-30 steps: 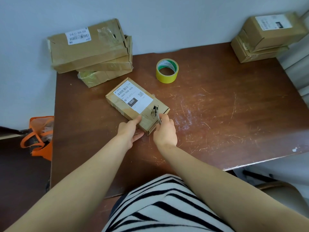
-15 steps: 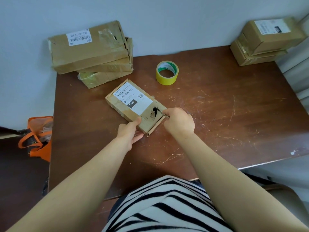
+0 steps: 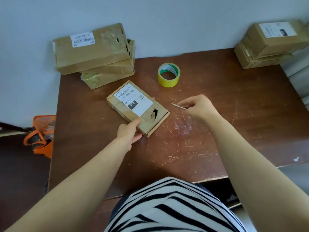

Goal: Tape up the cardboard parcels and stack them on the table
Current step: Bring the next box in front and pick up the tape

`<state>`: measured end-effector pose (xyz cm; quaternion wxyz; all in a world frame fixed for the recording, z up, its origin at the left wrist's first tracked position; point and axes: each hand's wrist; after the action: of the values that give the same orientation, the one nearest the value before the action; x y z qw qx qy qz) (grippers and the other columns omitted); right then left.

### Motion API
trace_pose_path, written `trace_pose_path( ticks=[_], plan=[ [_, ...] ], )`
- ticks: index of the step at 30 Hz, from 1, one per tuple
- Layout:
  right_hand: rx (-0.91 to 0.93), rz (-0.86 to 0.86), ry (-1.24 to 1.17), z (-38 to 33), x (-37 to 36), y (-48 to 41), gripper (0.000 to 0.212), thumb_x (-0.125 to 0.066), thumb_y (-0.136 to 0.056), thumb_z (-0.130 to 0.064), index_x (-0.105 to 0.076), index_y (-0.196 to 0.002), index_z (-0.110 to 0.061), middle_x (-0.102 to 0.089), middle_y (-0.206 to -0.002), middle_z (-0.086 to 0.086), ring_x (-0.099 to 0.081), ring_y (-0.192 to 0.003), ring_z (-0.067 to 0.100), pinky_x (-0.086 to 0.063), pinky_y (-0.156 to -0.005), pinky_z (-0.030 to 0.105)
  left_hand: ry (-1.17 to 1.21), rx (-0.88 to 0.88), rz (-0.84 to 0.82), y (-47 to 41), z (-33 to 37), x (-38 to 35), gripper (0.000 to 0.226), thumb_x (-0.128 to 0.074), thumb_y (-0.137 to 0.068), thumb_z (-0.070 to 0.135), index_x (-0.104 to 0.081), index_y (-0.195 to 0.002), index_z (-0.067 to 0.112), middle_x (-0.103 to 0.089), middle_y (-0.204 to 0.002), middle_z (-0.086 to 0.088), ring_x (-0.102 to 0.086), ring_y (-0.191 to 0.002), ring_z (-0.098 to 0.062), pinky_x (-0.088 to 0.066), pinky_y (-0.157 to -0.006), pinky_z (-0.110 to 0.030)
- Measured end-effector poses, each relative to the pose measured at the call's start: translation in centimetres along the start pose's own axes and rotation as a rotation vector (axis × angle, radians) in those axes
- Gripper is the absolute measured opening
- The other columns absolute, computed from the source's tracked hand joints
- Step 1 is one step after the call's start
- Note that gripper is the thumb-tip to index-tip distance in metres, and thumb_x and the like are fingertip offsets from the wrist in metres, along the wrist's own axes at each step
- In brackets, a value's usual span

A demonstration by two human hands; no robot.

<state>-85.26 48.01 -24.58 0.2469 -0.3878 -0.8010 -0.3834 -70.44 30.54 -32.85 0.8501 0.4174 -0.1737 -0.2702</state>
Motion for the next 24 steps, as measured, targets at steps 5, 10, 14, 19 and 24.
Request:
trace_pose_path(
  ticks=[5,10,14,19,24],
  plan=[
    [-0.043,0.072,0.098,5.3,-3.3,-0.8,0.042,-0.049,-0.092,-0.006,-0.051,-0.133,-0.015,-0.053,-0.128,0.011,-0.055,-0.11,0.029,-0.046,-0.089,0.037,-0.054,-0.075,0.101,0.9,0.4,-0.6,0.038,-0.076,-0.077,0.028,-0.054,-0.098,0.005,-0.057,-0.111,-0.007,-0.064,-0.084,-0.018,-0.053,-0.051,-0.023],
    [0.043,0.19,0.236,6.5,-5.6,-1.0,0.039,-0.055,-0.094,-0.015,-0.05,-0.132,-0.01,-0.046,-0.131,0.013,-0.045,-0.115,0.032,-0.039,-0.094,0.037,-0.514,-0.581,0.273,1.8,0.6,-0.6,0.037,-0.071,-0.079,0.024,-0.056,-0.11,0.012,-0.046,-0.109,0.0,-0.051,-0.094,-0.016,-0.04,-0.074,-0.024],
    [0.356,0.179,0.061,2.8,-5.5,-1.5,0.017,-0.059,-0.092,-0.015,-0.066,-0.107,-0.01,-0.058,-0.112,0.006,-0.057,-0.096,0.023,-0.047,-0.076,0.031,-0.738,-0.79,0.059,1.8,1.3,-1.9,0.035,-0.069,-0.084,0.014,-0.062,-0.118,0.011,-0.05,-0.105,-0.001,-0.05,-0.089,-0.012,-0.036,-0.08,-0.017],
    [0.553,-0.029,0.298,-0.8,-5.9,-3.8,0.03,-0.061,-0.091,-0.023,-0.061,-0.116,-0.008,-0.055,-0.119,0.007,-0.054,-0.104,0.024,-0.037,-0.074,0.025,-0.864,-0.813,-0.037,0.7,2.0,-3.4,0.029,-0.07,-0.084,0.011,-0.068,-0.113,0.008,-0.052,-0.108,-0.007,-0.054,-0.091,-0.017,-0.037,-0.087,-0.018],
    [0.619,-0.101,0.613,-1.8,-6.4,-5.0,0.039,-0.055,-0.093,-0.028,-0.051,-0.126,-0.008,-0.049,-0.121,0.008,-0.046,-0.113,0.026,-0.044,-0.072,0.034,-0.863,-0.829,-0.031,0.4,2.2,-3.7,0.019,-0.07,-0.084,0.012,-0.072,-0.102,0.005,-0.049,-0.099,-0.003,-0.049,-0.086,-0.014,-0.033,-0.08,-0.014]
  ],
)
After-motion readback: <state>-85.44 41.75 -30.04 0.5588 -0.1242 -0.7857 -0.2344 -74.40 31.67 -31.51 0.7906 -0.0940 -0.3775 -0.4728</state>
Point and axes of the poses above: each hand's wrist, its own y-axis away from the middle knuckle, its own x-axis out of the back of the hand, z = x × y
